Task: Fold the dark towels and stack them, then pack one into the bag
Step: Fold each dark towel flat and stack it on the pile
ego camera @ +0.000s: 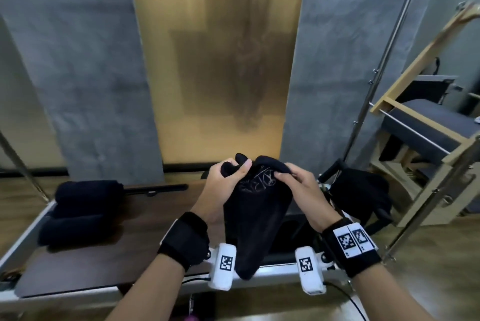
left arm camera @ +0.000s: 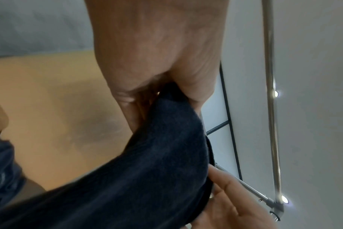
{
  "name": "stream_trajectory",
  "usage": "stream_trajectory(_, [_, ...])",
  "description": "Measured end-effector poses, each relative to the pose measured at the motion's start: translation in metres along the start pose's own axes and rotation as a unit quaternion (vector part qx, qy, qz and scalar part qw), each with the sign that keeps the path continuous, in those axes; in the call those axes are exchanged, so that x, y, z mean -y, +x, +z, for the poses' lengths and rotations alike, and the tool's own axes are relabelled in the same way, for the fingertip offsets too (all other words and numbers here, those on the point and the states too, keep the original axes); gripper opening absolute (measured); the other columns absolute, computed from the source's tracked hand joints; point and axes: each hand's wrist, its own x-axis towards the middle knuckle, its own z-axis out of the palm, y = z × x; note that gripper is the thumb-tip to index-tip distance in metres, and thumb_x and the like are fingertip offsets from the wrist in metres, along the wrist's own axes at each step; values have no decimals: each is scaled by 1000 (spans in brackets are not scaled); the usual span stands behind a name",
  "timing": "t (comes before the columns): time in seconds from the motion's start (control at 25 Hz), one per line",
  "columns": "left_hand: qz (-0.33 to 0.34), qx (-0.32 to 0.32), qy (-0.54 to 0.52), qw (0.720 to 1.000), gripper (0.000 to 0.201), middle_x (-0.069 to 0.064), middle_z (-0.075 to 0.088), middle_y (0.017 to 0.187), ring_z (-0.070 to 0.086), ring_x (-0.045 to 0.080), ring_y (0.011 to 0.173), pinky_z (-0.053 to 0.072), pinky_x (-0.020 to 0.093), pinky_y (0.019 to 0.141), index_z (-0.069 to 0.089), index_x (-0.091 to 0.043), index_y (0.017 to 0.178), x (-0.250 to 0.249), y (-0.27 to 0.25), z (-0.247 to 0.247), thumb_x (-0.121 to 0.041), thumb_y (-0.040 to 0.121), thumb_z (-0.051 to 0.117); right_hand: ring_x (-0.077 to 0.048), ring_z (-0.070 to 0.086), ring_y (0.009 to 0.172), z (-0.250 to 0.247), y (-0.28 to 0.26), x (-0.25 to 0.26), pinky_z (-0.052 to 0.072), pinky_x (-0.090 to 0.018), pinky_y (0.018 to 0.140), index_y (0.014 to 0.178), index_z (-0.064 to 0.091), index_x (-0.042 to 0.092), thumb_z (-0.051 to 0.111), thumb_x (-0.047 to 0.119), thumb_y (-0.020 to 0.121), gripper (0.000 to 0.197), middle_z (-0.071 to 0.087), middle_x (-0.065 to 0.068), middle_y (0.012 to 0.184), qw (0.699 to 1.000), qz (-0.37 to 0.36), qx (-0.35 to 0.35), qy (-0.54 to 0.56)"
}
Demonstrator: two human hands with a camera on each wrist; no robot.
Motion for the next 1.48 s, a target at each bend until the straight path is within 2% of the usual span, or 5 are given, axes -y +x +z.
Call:
stream_trajectory(0.44, [64,0,10,998,35,7,81,107,78,22,99,61,26,77,71,-29,124,-60,-67,-140,-30,90,81,-15,69,80,144,-14,31,53,-33,71,91,76,13,65,40,95,29,75,-10,86,994,-61,-10,-87])
stream_trajectory(0.68, [88,-16,29,996,33,0,81,106,78,16,100,59,19,77,77,-27,113,-65,-97,-223,-31,82,88,-11,73,77,198,-25,39,57,-32,68,84,79,23,70,34,97,20,76,8,77,960,-103,-132,-225])
stream_trajectory(0.92, [130,-130,57,981,16,2,82,88,79,15,84,58,18,66,83,-27,87,-70,-119,-309,-43,85,83,-13,40,45,223,-37,45,30,-27,48,51,50,16,74,58,88,61,44,3,47,883,-45,-143,-444])
stream_trajectory(1.2, [146,-176,81,970,17,4,82,88,79,14,84,58,18,71,86,-24,89,-74,-139,-376,-31,76,94,-23,71,99,233,-34,63,54,-31,95,98,79,6,73,-2,90,13,75,-4,96,890,-30,-42,-454])
stream_trajectory(1.48, [164,-216,126,954,16,-4,81,81,72,1,72,54,14,67,83,-26,80,-76,-141,-412,-12,86,86,-21,70,66,231,-35,60,59,-42,68,73,77,18,87,38,82,24,71,3,63,873,-105,-207,-429])
